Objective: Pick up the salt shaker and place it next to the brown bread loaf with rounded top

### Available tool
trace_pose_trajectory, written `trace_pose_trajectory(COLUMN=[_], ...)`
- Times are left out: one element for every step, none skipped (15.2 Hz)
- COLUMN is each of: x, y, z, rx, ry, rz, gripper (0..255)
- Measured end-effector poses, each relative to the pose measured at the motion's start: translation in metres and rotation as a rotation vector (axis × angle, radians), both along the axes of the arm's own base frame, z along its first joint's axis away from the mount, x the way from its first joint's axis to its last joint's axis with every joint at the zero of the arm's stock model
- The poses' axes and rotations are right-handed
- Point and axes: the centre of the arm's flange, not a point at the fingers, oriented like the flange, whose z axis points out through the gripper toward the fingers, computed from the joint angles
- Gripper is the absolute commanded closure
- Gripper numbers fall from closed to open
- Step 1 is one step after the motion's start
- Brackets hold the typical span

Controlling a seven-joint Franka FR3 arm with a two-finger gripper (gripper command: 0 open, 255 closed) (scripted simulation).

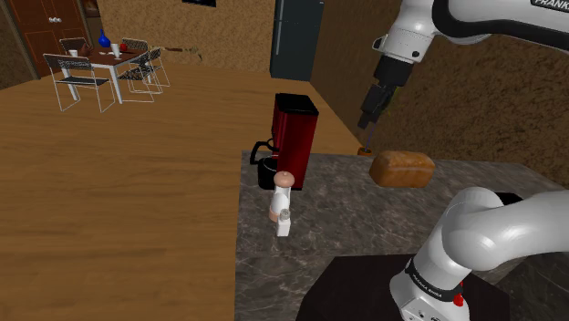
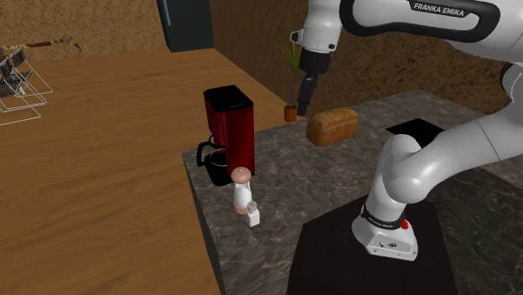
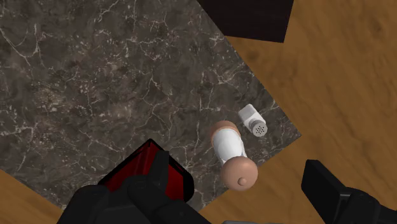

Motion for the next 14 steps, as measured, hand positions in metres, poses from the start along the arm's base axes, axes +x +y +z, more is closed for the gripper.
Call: trace_pose_trajectory(x=[0.000, 0.003, 0.009, 0.012, 0.017, 0.022, 0.028, 0.034, 0.040, 0.046, 0.053, 0.060, 0.067, 0.073], y=[0.000, 0.002, 0.004, 0.010, 0.014, 0.019, 0.022, 0.026, 0.032, 0.033, 0.038, 0.043, 0.047, 0.052], z=[0.000, -0.005, -0.013, -0.023, -0.035, -0.042, -0.052, -0.062, -0.073, -0.085, -0.095, -0.106, -0.116, -0.125], rx=[0.000, 0.000, 0.001, 0.001, 0.002, 0.002, 0.002, 0.003, 0.004, 0.005, 0.005, 0.006, 0.006, 0.007], ry=[0.000, -0.002, -0.005, -0.009, -0.013, -0.019, -0.024, -0.029, -0.034, -0.040, -0.045, -0.050, -0.056, -0.062], rz=[0.000, -0.001, -0.002, -0.003, -0.005, -0.006, -0.008, -0.009, -0.011, -0.013, -0.014, -0.016, -0.018, -0.020], gripper=[0, 0, 0, 0, 0, 0, 0, 0, 0, 0, 0, 0, 0, 0])
